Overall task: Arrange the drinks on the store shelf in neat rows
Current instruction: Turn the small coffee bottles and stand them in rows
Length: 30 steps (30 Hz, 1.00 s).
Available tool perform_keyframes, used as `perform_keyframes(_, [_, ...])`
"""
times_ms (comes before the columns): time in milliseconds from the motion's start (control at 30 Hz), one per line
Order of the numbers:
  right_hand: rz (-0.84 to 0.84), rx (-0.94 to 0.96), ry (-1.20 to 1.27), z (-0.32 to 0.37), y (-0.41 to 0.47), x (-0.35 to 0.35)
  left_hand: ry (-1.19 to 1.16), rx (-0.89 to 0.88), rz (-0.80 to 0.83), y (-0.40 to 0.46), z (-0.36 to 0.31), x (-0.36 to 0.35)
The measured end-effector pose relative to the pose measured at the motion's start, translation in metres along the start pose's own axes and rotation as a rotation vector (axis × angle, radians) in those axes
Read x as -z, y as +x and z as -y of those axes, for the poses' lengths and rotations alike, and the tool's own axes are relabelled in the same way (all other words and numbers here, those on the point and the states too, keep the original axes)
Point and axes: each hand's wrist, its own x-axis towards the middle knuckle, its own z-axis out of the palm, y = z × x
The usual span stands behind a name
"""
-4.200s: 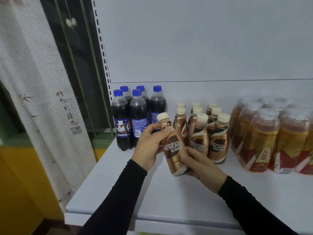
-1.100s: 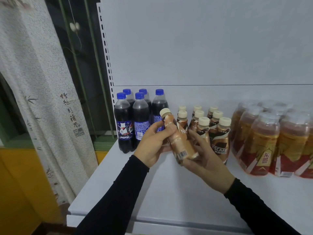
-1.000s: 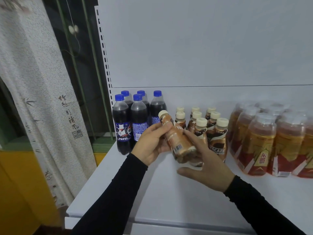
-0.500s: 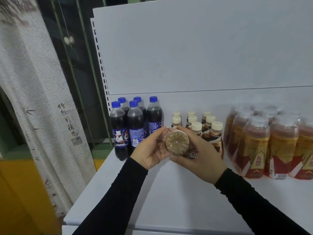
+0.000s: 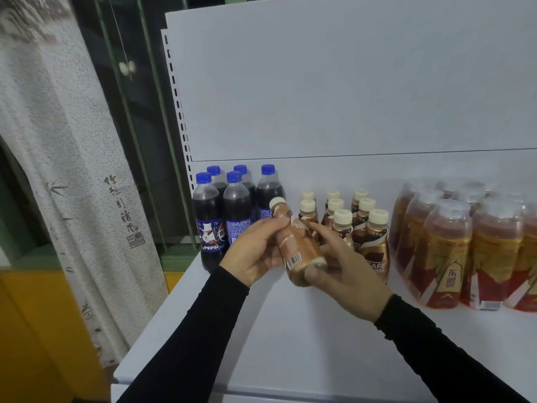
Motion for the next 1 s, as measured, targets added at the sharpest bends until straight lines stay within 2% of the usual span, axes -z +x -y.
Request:
perform_keyframes(200, [0.003, -0.12, 0.021, -0.01, 0.009, -0.004, 0.222, -0.228, 0.136, -0.007, 0.002, 0.001])
perform_keyframes(433, [-0.075, -0.143, 0.118, -0.028, 0.012, -0.021, 0.475, -0.497, 0.144, -0.021, -0.002, 0.002])
perform_keyframes(733, [-0.118, -0.114, -0.109, -0.048, 0.017, -0.03, 0.629, -0.589, 0.234, -0.027, 0.007, 0.016])
perform_keyframes(1000, [-0.072, -0.152, -0.094, -0.045, 0.014, -0.028, 0.738, -0.631, 0.189, -0.026, -0.001, 0.011])
